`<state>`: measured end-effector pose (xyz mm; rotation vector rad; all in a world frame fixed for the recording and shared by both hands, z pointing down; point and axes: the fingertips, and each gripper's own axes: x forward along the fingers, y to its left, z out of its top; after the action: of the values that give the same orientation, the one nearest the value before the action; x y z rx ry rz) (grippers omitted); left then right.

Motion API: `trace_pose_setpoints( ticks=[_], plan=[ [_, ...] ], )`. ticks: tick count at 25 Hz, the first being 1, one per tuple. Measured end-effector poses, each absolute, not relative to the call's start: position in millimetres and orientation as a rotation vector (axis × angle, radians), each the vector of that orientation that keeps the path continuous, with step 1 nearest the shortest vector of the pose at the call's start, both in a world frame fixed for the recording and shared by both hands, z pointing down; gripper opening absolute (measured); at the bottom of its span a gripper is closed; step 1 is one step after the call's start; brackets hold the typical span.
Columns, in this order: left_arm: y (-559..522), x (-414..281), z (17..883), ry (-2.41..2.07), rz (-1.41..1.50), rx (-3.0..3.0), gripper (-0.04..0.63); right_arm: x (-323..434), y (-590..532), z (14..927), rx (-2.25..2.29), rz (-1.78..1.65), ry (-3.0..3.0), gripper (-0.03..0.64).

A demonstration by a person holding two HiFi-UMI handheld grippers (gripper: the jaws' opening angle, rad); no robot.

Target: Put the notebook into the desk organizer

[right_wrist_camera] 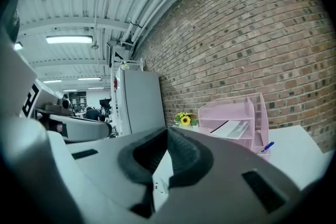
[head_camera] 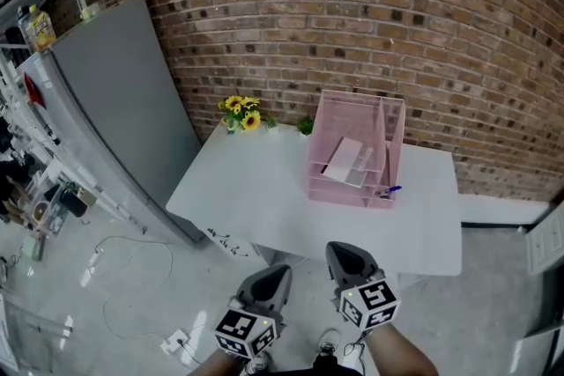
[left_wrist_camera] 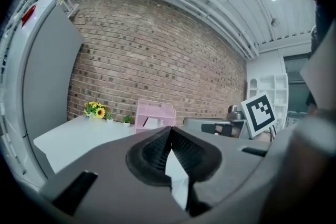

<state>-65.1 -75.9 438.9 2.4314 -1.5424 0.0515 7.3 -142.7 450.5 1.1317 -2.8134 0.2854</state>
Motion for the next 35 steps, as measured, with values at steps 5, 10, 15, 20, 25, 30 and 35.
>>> trace_pose_setpoints(
  ticks=[5, 10, 15, 20, 25, 30, 35],
  plan=[
    [-38, -114, 443, -1.496, 0.059, 2.47, 0.005, -36, -100, 450, 1.194, 0.275, -2.785, 0.003],
    [-5, -149, 448, -1.397, 0.054, 2.536, 0.005, -63, -57, 450, 1.321, 0.271, -2.735, 0.003],
    [18, -155, 456, -1.25, 0.047, 2.598, 0.005, -61, -19, 454, 1.466, 0.263, -2.636, 0.003],
    [29, -137, 452, -1.116, 0.021, 2.661, 0.005, -38, 4, 450, 1.598, 0.248, -2.549, 0.003],
    [33, -119, 445, -1.044, 0.001, 2.684, 0.005, -17, 17, 444, 1.668, 0.246, -2.487, 0.003],
    [29, -108, 450, -1.038, 0.009, 2.677, 0.005, 0, 21, 444, 1.688, 0.245, -2.471, 0.003],
    [30, -96, 452, -1.044, 0.023, 2.672, 0.005, 8, 23, 450, 1.679, 0.269, -2.479, 0.003]
  ],
)
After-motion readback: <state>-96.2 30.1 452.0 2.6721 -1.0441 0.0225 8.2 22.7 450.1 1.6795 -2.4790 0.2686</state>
